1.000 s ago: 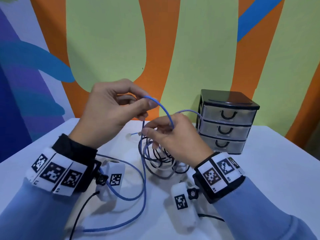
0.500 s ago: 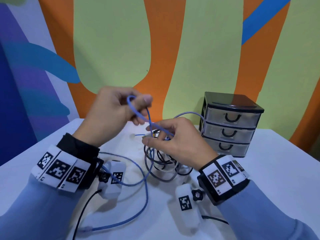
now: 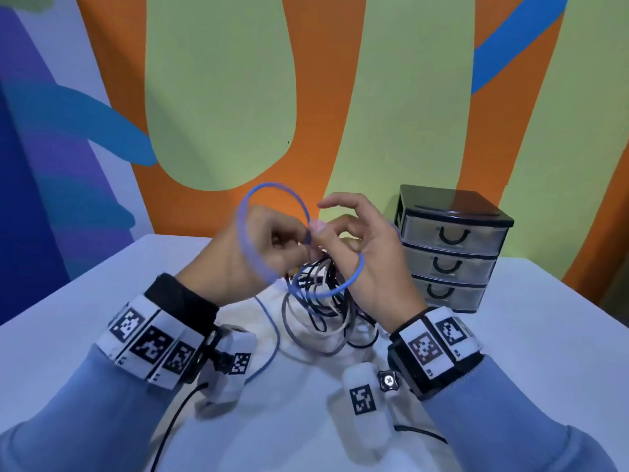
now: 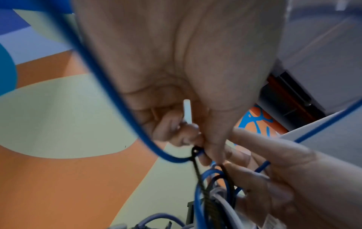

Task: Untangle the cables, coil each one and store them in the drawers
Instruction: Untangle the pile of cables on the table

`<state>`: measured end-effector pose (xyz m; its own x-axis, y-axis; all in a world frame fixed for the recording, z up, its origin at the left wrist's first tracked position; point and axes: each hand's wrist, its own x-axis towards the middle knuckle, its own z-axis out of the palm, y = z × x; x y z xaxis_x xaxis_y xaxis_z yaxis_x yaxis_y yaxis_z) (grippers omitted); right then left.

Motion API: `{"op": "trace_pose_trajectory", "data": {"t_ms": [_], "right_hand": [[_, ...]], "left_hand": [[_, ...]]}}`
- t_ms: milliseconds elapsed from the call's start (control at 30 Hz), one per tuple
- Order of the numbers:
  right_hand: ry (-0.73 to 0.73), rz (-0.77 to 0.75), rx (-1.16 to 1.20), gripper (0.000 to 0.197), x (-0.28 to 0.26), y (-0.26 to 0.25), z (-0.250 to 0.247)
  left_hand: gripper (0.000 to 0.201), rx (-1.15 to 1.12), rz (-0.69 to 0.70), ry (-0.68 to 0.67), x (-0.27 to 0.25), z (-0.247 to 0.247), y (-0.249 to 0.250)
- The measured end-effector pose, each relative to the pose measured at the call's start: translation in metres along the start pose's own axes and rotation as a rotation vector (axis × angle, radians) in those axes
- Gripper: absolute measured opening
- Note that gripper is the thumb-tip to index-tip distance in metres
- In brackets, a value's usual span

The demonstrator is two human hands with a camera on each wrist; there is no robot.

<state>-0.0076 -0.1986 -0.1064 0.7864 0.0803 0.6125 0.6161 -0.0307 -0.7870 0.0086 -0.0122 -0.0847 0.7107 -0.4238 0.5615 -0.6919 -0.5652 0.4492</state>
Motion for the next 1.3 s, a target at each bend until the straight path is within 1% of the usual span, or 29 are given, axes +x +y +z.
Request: {"op": "trace_pose_trajectory", "data": {"t_ms": [67, 100, 167, 200, 267, 300, 333, 400, 500, 567, 633, 667, 700, 733, 767, 800, 833, 867, 967, 1000, 1033, 1067, 1100, 1133, 1167, 1233, 1300], "right_hand": [[-0.042, -0.028, -0.094, 0.030, 0.000, 0.002, -0.001], [-0.075, -0.041, -0.149, 0.034, 0.000, 0.003, -0.002], [-0.153, -0.055, -0.285, 0.037, -0.002, 0.007, -0.002], [-0.192, -0.057, -0.370, 0.034, -0.002, 0.009, -0.003], [-0.266, -0.041, -0.534, 0.027, -0.003, 0.010, -0.003], [-0.290, -0.024, -0.587, 0.028, -0.003, 0.009, -0.003], [-0.302, -0.007, -0.608, 0.030, -0.004, 0.008, -0.001], [-0.290, -0.017, -0.602, 0.028, -0.004, 0.008, 0.000], [-0.211, -0.041, -0.546, 0.019, -0.003, 0.012, 0.000], [-0.164, -0.014, -0.490, 0.021, -0.002, 0.013, 0.001], [-0.136, -0.005, -0.472, 0.024, 0.000, 0.015, 0.002], [-0.130, -0.013, -0.472, 0.025, 0.000, 0.016, 0.002], [-0.128, -0.027, -0.478, 0.026, 0.001, 0.019, 0.003], [-0.128, -0.039, -0.480, 0.025, 0.001, 0.020, 0.003], [-0.127, -0.044, -0.474, 0.024, 0.002, 0.022, 0.003], [-0.131, -0.042, -0.461, 0.023, 0.002, 0.022, 0.001], [-0.144, -0.037, -0.449, 0.022, 0.001, 0.021, 0.000], [-0.167, -0.031, -0.451, 0.022, 0.001, 0.020, -0.002], [-0.240, -0.017, -0.534, 0.017, -0.001, 0.020, -0.002], [-0.239, -0.012, -0.558, 0.015, -0.001, 0.021, -0.001], [-0.222, -0.010, -0.578, 0.014, 0.000, 0.022, -0.001], [-0.201, -0.016, -0.597, 0.015, 0.001, 0.022, -0.001], [-0.175, -0.028, -0.623, 0.018, 0.001, 0.022, -0.002], [-0.149, -0.050, -0.648, 0.019, 0.002, 0.022, -0.003], [-0.124, -0.070, -0.666, 0.017, 0.002, 0.021, -0.004], [-0.099, -0.092, -0.680, 0.014, 0.002, 0.022, -0.007], [-0.092, -0.099, -0.684, 0.014, 0.001, 0.023, -0.009]], "left_hand": [[0.021, 0.004, 0.013, 0.193, 0.001, -0.001, -0.002], [0.022, -0.049, -0.008, 0.274, 0.002, -0.001, -0.001], [0.020, -0.250, -0.039, 0.460, 0.005, -0.005, 0.004], [0.018, -0.353, -0.022, 0.572, 0.006, -0.010, 0.008], [0.015, -0.522, 0.070, 0.777, 0.006, -0.023, 0.013], [0.015, -0.593, 0.113, 0.843, 0.005, -0.029, 0.014], [0.016, -0.664, 0.137, 0.875, 0.004, -0.035, 0.014], [0.015, -0.762, 0.151, 0.850, 0.002, -0.040, 0.012], [0.024, -0.689, 0.134, 0.724, 0.004, -0.036, 0.007], [0.035, -0.627, 0.067, 0.596, 0.007, -0.031, 0.004], [0.045, -0.488, -0.043, 0.399, 0.008, -0.024, 0.002], [0.043, -0.398, -0.084, 0.274, 0.007, -0.020, 0.001], [0.035, -0.323, -0.097, 0.157, 0.006, -0.015, 0.001], [0.024, -0.262, -0.074, 0.085, 0.005, -0.010, 0.000], [0.014, -0.225, -0.025, 0.071, 0.004, -0.005, 0.000], [0.012, -0.213, 0.026, 0.117, 0.003, -0.002, 0.001], [0.013, -0.225, 0.059, 0.214, 0.004, 0.000, 0.002], [0.014, -0.272, 0.074, 0.352, 0.005, -0.001, 0.005], [0.014, -0.509, 0.104, 0.839, 0.008, -0.023, 0.009], [0.016, -0.566, 0.101, 0.975, 0.008, -0.033, 0.000], [0.023, -0.610, 0.075, 1.076, 0.007, -0.045, -0.012], [0.037, -0.652, 0.033, 1.124, 0.007, -0.055, -0.026], [0.051, -0.694, -0.019, 1.142, 0.006, -0.062, -0.039], [0.057, -0.729, -0.065, 1.153, 0.006, -0.067, -0.048], [0.054, -0.750, -0.096, 1.152, 0.005, -0.068, -0.050], [0.029, -0.721, -0.118, 1.119, 0.006, -0.061, -0.044], [0.012, -0.659, -0.111, 1.035, 0.009, -0.054, -0.037]]}}
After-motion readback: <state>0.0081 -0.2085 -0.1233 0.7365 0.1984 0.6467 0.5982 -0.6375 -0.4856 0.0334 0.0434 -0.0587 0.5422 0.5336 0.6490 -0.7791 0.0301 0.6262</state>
